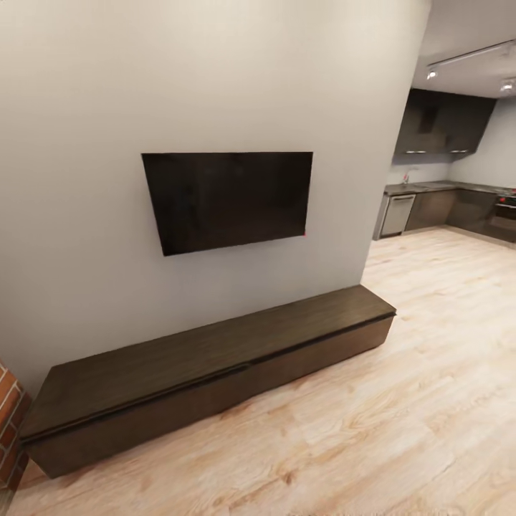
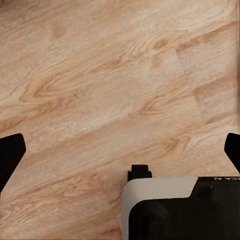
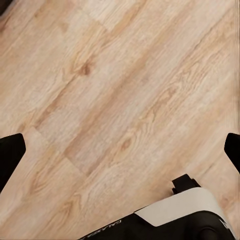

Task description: Place each of the two pumpkins and all three candles from the living room inside a cabinet in the living room (use any cabinet), then make sure every cabinet is closed, and position the cauldron so it is next to a table in the living room.

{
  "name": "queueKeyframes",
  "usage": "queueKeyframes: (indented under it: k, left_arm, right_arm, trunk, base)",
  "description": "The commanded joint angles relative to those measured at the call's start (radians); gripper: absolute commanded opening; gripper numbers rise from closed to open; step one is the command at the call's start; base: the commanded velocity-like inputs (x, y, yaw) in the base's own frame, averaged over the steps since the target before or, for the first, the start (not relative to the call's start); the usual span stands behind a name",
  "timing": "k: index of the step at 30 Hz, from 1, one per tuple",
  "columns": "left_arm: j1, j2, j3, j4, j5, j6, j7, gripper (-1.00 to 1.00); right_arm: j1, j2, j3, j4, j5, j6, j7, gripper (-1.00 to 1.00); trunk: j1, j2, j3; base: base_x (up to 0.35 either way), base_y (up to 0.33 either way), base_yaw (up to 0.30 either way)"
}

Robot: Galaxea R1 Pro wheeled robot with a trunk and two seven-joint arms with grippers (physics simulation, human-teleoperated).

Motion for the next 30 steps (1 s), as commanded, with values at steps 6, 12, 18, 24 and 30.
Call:
queueKeyframes:
  k: [6, 12, 18, 24, 30]
  left_arm:
    - [0.000, 0.002, -0.008, -0.001, 0.007, -0.002, 0.004, 1.00]
    - [0.000, 0.006, -0.007, -0.002, 0.008, -0.002, 0.004, 1.00]
    - [0.000, 0.008, -0.008, -0.002, 0.011, -0.047, 0.005, 1.00]
    - [0.000, 0.009, -0.007, -0.001, 0.012, -0.064, 0.006, 1.00]
    - [0.000, 0.014, -0.008, -0.001, 0.012, -0.066, 0.006, 1.00]
  right_arm:
    - [-0.001, 0.001, 0.008, 0.004, -0.004, -0.006, -0.002, 1.00]
    - [-0.001, 0.001, 0.008, 0.004, -0.004, -0.008, -0.002, 1.00]
    - [-0.001, 0.001, 0.008, 0.004, -0.004, -0.010, -0.004, 1.00]
    - [0.002, 0.001, 0.008, 0.004, -0.006, -0.013, -0.004, 1.00]
    - [0.002, 0.000, 0.008, 0.004, -0.030, -0.013, -0.004, 1.00]
  trunk:
    - [0.001, -0.002, -0.002]
    - [0.001, -0.002, -0.002]
    - [0.001, -0.002, -0.002]
    - [0.001, -0.002, -0.002]
    - [0.001, -0.002, -0.002]
  base:
    - [0.000, 0.000, -0.281]
    - [0.014, -0.017, -0.281]
    - [0.131, -0.080, -0.281]
    - [0.271, -0.088, -0.281]
    - [0.145, -0.019, -0.281]
